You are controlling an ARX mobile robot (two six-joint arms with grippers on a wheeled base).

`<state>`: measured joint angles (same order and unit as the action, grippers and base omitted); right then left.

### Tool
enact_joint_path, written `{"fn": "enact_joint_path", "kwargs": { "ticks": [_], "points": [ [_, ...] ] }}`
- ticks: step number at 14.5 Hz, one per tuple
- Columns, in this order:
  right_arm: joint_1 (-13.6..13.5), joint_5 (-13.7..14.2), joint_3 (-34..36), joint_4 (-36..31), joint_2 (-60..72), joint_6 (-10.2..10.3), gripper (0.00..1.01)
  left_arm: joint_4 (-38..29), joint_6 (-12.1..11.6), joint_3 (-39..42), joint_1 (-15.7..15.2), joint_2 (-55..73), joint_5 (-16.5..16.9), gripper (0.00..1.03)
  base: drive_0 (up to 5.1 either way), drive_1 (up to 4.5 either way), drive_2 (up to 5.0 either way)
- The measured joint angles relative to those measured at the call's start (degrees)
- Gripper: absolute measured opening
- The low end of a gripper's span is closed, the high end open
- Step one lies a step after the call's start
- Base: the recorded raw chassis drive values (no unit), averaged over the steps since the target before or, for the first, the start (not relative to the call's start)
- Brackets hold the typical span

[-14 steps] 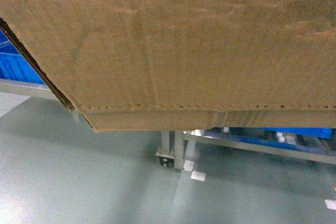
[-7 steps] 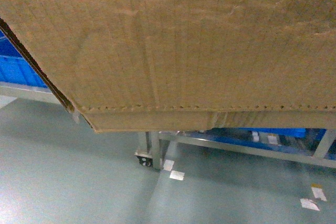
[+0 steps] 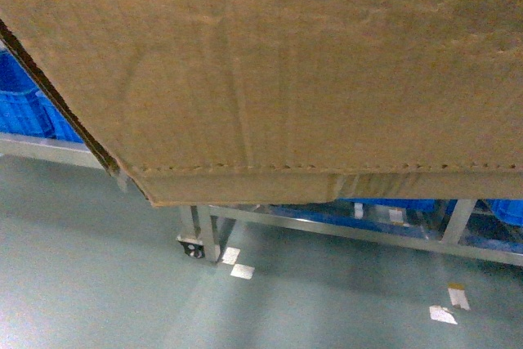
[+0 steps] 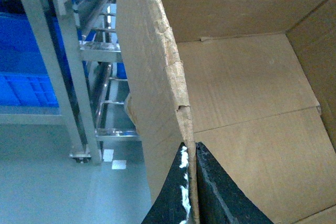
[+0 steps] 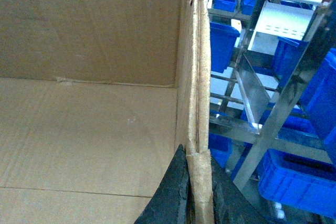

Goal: Sort boxes to right shelf from conveyor

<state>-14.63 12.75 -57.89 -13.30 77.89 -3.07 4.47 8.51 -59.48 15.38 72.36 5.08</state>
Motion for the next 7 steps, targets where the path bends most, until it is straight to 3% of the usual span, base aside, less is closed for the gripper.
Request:
{"fn": "enact_joint_path", "kwargs": {
  "ticks": [4, 7],
  "points": [
    [-0.5, -0.1, 0.0, 0.0, 0.0, 0.0, 0.03, 0.1, 0.0, 0.0, -0.2, 0.0, 0.0, 0.02, -1.4, -1.40, -1.4],
    [0.0, 0.1, 0.0, 0.0, 0.0, 0.0, 0.03, -0.1, 0.0, 0.0, 0.2, 0.1, 0.0, 0.02, 0.0, 0.00, 0.0]
  ]
}}
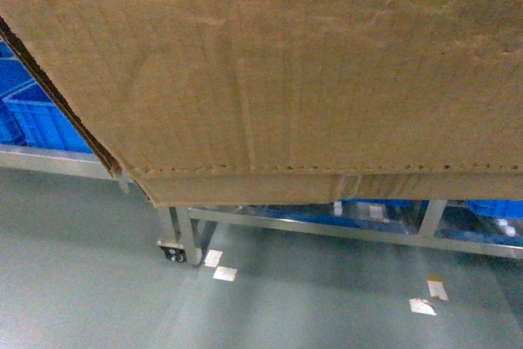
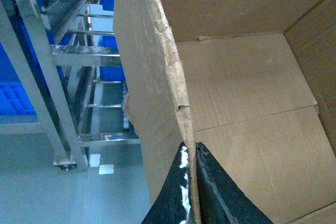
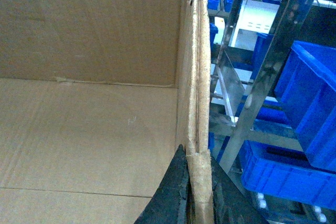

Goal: Sort boxes to right shelf from conveyor

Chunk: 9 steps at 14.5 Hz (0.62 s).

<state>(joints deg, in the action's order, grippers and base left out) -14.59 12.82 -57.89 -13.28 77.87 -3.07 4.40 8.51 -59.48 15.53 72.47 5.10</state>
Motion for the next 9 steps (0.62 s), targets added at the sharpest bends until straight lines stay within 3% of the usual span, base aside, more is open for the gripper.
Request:
{"fn": "enact_joint_path", "kwargs": {
  "ticks": [4, 9],
  "points": [
    [-0.3, -0.2, 0.0, -0.1, 0.0, 0.0, 0.03, 0.1, 0.0, 0.0, -0.3, 0.0, 0.0, 0.02, 0.0, 0.54, -0.5],
    [-0.4, -0.2, 0.0, 0.0, 0.0, 0.0, 0.03, 0.3, 0.0, 0.0, -0.3, -0.2, 0.0, 0.02, 0.0, 4.29, -4.3]
  ]
}}
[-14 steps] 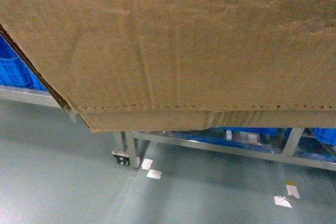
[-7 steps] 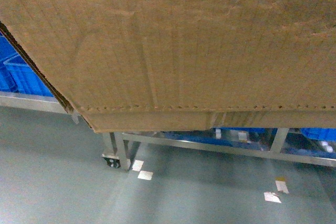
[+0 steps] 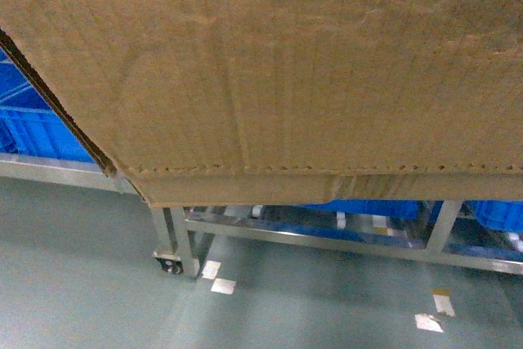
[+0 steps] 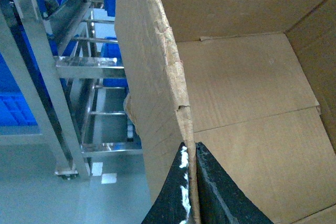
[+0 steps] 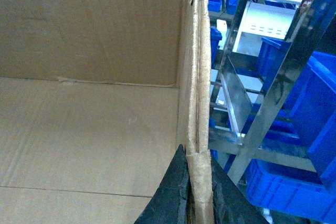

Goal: Sort boxes to right shelf from conveyor

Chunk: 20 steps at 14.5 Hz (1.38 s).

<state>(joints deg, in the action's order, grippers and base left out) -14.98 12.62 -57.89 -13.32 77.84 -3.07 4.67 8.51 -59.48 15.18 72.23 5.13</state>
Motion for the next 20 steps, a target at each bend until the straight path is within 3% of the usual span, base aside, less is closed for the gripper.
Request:
{"fn": "enact_joint_path", "kwargs": {
  "ticks": [15, 20],
  "points": [
    [0.0, 0.0, 0.0, 0.0, 0.0, 0.0, 0.03, 0.0, 0.0, 0.0, 0.0, 0.0, 0.0, 0.02, 0.0, 4.32, -4.3],
    [0.0, 0.0, 0.0, 0.0, 0.4, 0.0, 0.03, -0.1, 0.0, 0.0, 0.0, 0.5, 0.0, 0.02, 0.0, 0.00, 0.0]
  ]
}}
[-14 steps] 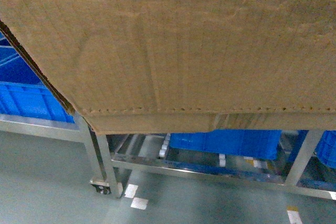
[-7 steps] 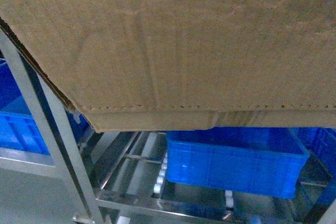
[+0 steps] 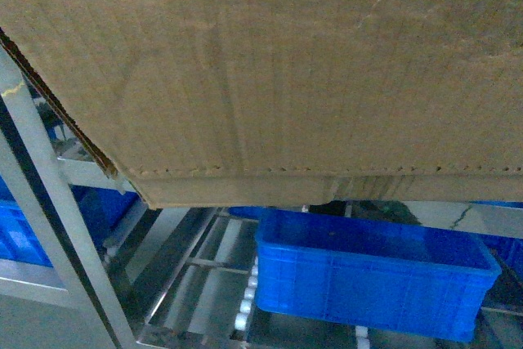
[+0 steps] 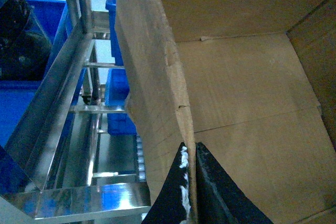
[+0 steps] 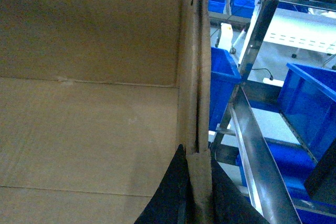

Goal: Sort boxes to right shelf from conveyor

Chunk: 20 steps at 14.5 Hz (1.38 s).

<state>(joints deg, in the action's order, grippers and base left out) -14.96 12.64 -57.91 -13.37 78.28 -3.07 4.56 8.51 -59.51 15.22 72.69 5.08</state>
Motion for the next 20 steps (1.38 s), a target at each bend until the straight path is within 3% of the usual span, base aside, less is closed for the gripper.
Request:
{"fn": "enact_joint_path", "kwargs": {
  "ticks": [4, 7, 9, 11, 17, 20],
  "points": [
    [0.0, 0.0, 0.0, 0.4, 0.0, -0.2, 0.03, 0.1, 0.0, 0.0, 0.0, -0.1, 0.0, 0.02, 0.0, 0.00, 0.0],
    [0.3, -0.1, -2.7, 4.6, 1.4, 0.1, 0.03, 3.8, -0.7, -4.5, -0.7, 3.2, 1.6, 0.02, 0.0, 0.00, 0.0],
    [0.4, -0.2, -4.6, 7.1, 2.8, 0.5, 0.03, 7.2, -2.6, -10.8, -0.9, 7.9, 3.0, 0.02, 0.0, 0.00, 0.0],
    [0.5, -0.5, -4.5, 8.2, 3.4, 0.7, 0.03, 7.4, -3.6, -12.2, -0.7, 10.0, 3.2, 0.02, 0.0, 0.00, 0.0],
    [4.3, -4.0, -2.9, 8.6, 7.8, 4.6, 0.03, 6.6, -4.1, -16.7, 1.0, 17.4, 3.1, 0.02, 0.0, 0.00, 0.0],
    [6.5, -6.3, -8.1, 7.6, 12.6, 4.6, 0.03, 6.2, -4.1, -22.1, 1.6, 21.8, 2.2, 0.02, 0.0, 0.00, 0.0]
  ]
}}
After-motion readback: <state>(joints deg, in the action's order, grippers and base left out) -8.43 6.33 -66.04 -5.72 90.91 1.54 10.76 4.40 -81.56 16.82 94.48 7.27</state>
